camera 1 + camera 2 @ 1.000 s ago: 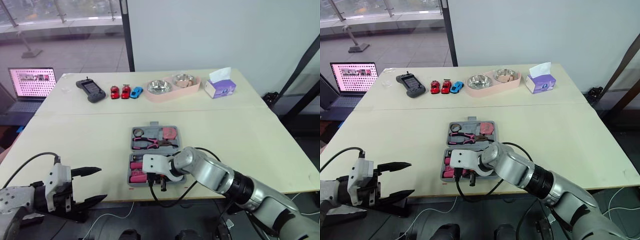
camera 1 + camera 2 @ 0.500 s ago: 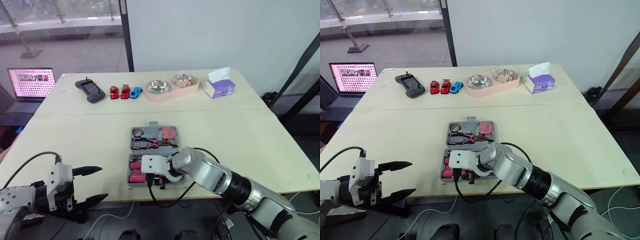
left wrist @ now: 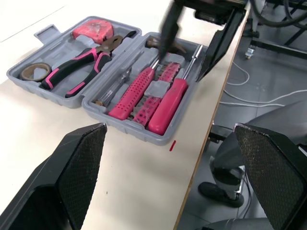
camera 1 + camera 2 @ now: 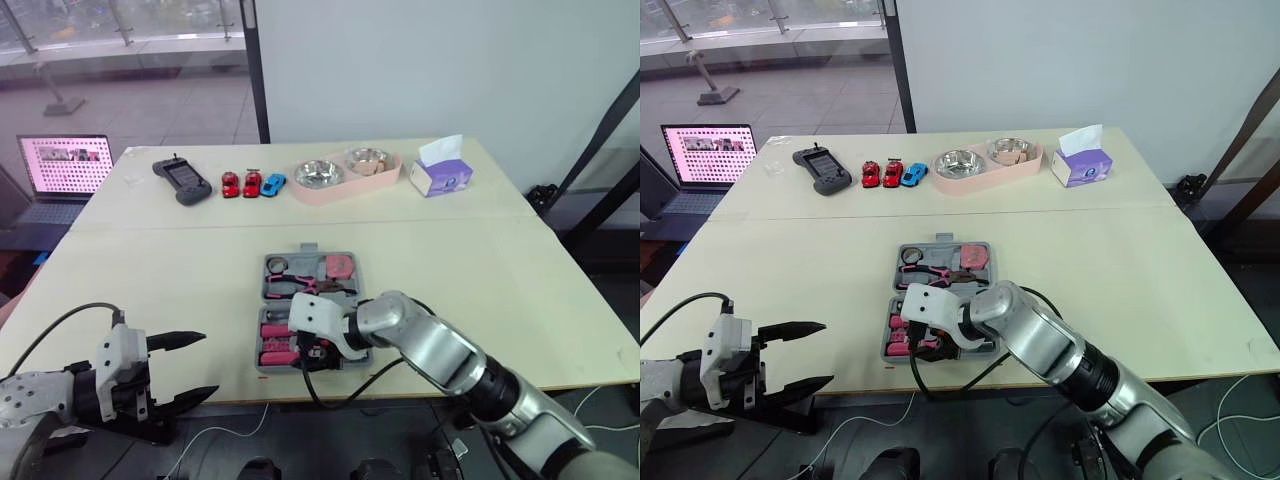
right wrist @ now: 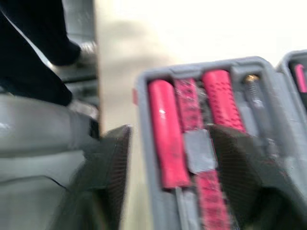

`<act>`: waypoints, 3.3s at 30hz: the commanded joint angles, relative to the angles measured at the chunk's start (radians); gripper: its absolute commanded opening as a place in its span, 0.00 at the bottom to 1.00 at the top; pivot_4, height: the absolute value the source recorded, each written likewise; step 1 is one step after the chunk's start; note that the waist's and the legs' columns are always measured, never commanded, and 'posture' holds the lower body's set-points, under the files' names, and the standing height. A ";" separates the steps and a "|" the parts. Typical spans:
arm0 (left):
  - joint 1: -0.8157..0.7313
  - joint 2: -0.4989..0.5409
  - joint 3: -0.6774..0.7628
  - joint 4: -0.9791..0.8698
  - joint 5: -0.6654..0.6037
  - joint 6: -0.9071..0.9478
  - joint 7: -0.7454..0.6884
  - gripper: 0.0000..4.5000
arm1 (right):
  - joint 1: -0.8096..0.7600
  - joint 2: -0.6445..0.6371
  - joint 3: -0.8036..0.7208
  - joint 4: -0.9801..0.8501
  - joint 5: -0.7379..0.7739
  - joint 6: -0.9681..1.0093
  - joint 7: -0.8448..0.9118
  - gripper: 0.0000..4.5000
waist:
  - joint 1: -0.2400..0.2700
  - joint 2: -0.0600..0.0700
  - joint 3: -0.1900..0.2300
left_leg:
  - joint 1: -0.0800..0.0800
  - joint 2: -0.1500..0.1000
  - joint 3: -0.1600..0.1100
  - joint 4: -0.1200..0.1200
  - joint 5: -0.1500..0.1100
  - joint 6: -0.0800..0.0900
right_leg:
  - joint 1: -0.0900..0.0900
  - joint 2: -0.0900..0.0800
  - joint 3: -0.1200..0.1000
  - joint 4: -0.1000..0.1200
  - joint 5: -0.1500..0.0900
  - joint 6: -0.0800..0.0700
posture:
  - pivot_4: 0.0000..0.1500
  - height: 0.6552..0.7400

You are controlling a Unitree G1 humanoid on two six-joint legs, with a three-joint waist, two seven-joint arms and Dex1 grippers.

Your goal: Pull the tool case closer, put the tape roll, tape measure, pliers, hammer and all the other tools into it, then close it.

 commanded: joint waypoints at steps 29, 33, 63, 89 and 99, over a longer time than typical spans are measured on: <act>-0.008 -0.006 -0.004 -0.012 -0.001 -0.006 0.005 1.00 | 0.154 0.022 -0.030 0.134 -0.065 -0.229 -0.030 0.00 | 0.003 -0.002 -0.002 | 0.016 0.000 0.001 -0.003 0.000 0.000 | 0.016 0.000 0.000 -0.003 0.000 0.000 | 1.00 1.00; -0.059 -0.024 -0.033 0.035 0.018 -0.001 0.032 1.00 | 0.130 0.066 -0.225 0.010 0.048 -0.204 -0.053 0.00 | 0.004 -0.001 -0.001 | 0.014 0.000 0.001 -0.003 0.000 0.000 | 0.014 0.000 0.000 -0.003 0.000 0.000 | 1.00 1.00; -0.777 -0.383 -0.453 1.044 0.495 -0.312 0.211 0.01 | 0.042 -0.016 -0.179 0.403 -0.185 -0.210 -0.143 0.00 | 0.003 -0.003 -0.003 | 0.014 -0.002 0.001 0.000 0.001 -0.002 | 0.016 -0.001 0.000 -0.005 0.000 0.000 | 1.00 1.00; -0.771 -0.410 -0.485 0.994 0.525 -0.274 0.125 0.01 | -0.022 -0.047 -0.119 0.308 -0.276 -0.285 0.045 0.00 | 0.013 -0.002 -0.003 | 0.014 -0.002 0.001 0.000 0.001 -0.002 | 0.017 -0.001 -0.001 -0.007 0.000 0.000 | 1.00 1.00; -0.695 -0.393 -0.484 0.892 0.509 -0.239 0.102 0.01 | 0.061 -0.062 -0.133 0.169 -0.274 -0.173 0.048 0.00 | 0.014 -0.002 -0.003 | 0.014 -0.002 0.001 -0.001 0.001 -0.002 | 0.017 -0.001 -0.001 -0.007 0.000 0.000 | 1.00 1.00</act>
